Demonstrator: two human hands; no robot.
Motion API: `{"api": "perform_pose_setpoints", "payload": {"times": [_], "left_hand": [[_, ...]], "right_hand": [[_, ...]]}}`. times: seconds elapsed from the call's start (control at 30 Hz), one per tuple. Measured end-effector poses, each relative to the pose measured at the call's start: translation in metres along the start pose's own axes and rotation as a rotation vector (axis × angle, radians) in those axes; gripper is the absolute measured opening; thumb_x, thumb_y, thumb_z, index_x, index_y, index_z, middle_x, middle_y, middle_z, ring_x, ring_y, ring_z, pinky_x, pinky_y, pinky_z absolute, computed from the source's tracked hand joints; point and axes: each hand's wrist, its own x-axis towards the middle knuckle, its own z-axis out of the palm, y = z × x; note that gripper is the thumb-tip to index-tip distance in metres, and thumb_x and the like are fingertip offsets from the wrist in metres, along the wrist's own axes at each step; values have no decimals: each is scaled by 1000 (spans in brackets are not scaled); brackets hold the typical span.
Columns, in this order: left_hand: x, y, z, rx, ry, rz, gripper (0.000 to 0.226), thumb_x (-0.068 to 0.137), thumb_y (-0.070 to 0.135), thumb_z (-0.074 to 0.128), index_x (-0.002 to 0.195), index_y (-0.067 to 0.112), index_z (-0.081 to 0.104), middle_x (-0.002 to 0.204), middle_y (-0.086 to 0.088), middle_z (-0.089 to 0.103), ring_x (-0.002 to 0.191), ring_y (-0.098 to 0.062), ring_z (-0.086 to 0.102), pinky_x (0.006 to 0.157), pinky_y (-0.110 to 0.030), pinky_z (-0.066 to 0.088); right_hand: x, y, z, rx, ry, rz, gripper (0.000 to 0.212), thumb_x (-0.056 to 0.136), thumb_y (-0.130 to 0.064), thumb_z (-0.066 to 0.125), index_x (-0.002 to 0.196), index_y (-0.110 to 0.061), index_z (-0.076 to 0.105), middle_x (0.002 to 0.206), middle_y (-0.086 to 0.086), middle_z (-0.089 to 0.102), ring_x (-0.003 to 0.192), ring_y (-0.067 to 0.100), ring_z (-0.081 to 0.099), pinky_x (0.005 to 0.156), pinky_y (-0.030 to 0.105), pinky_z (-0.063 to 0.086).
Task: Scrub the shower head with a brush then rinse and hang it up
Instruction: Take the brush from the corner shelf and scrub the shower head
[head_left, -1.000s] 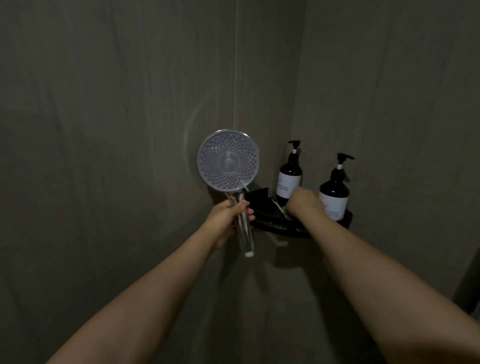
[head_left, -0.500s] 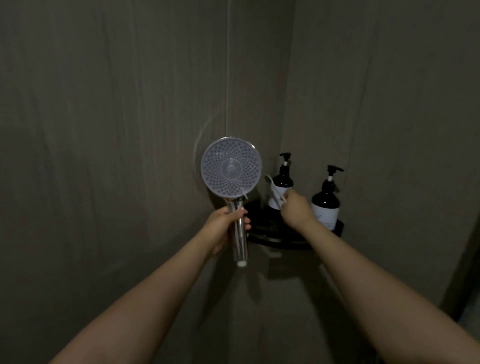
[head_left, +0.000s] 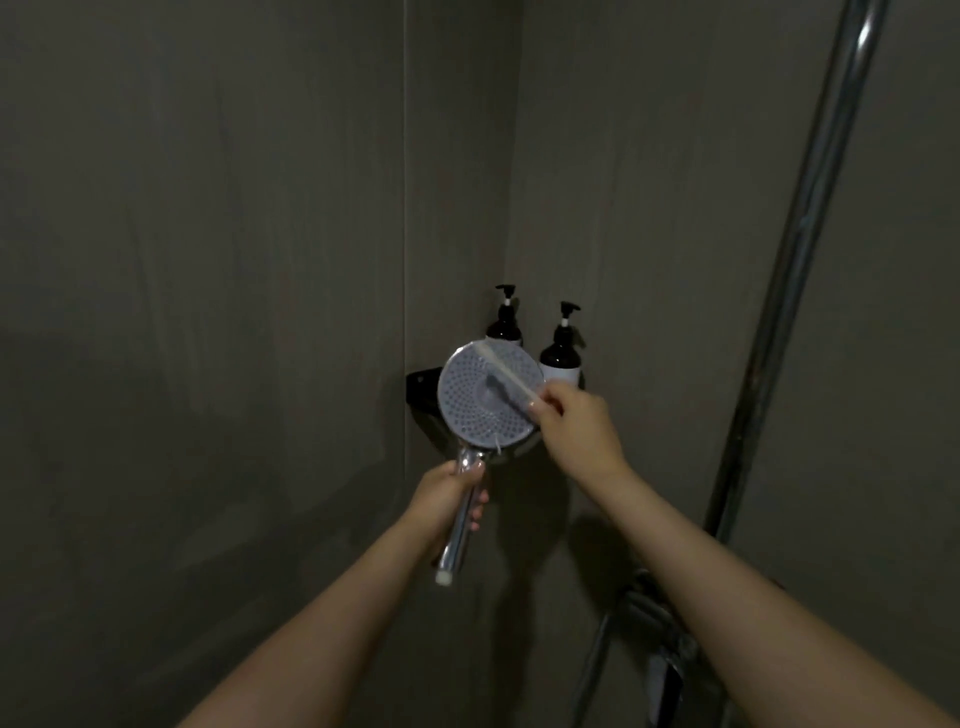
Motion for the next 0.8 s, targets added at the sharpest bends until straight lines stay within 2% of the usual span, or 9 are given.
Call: {"api": "perform_pose_setpoints", "payload": {"times": [0.03,0.1,0.2,0.3,0.43,0.57,0.67,0.73,0.8], "left_hand": [[-11,-6,5,12,3,-10,18,94,17,47,77,13,49,58,-6,50,35,-9,43,36,-16,36],[-29,-14,12,33,3,-24,19,94,17,47,76,12,49,56,-6,48,33,-9,43,35,-16,35],[-49,-22,16,66,7,-52,23,95,19,47,73,11,47,54,-6,46,32,-9,41,35,-16,34],[-62,-26,14,106,8,-73,23,95,22,48,74,12,46,54,-5,47,33,-10,41,37,-16,34],[-73,-30,8,141,2,-81,24,95,22,48,72,13,45,54,-6,46,31,-9,39,35,-14,33],[-82,-25,-1,161,-36,-88,25,95,23,46,72,14,45,56,-6,46,33,-9,39,35,-16,34],[-85,-18,-9,160,-25,-70,24,96,23,46,74,14,44,57,-6,46,34,-9,39,37,-15,33],[-86,-13,-15,165,-47,-56,21,96,22,45,77,13,44,58,-7,45,35,-10,39,36,-16,33],[-87,-8,-20,185,-71,-50,18,96,21,45,81,11,44,58,-8,45,38,-12,39,36,-17,34]], "right_hand": [[-11,-1,0,-56,-99,2,20,90,-21,56,72,-14,59,60,-5,51,54,7,49,47,10,37],[-30,3,-1,-228,-229,50,22,91,-26,54,73,-15,61,65,0,55,61,17,55,54,25,42],[-45,12,-15,-221,-104,223,21,91,-25,52,71,-19,58,67,1,56,63,19,54,52,24,37],[-61,10,-21,-287,-20,193,23,92,-25,50,70,-20,55,60,-3,51,56,17,52,45,24,33],[-83,-3,-5,-386,-210,94,20,94,-31,47,84,-21,61,74,2,61,68,20,61,59,37,54],[-77,-8,-9,-199,-5,213,24,93,-23,49,69,-21,54,62,-1,54,61,20,56,46,26,38],[-83,-26,-1,-249,-145,141,20,94,-28,47,81,-19,59,66,-2,55,59,16,57,48,26,42],[-84,-32,-1,-268,-92,164,20,95,-28,46,79,-21,56,66,-2,55,58,14,56,48,27,44],[-78,-32,-8,-185,42,234,27,95,-23,47,68,-22,50,61,-4,50,52,9,49,43,24,35]]}}
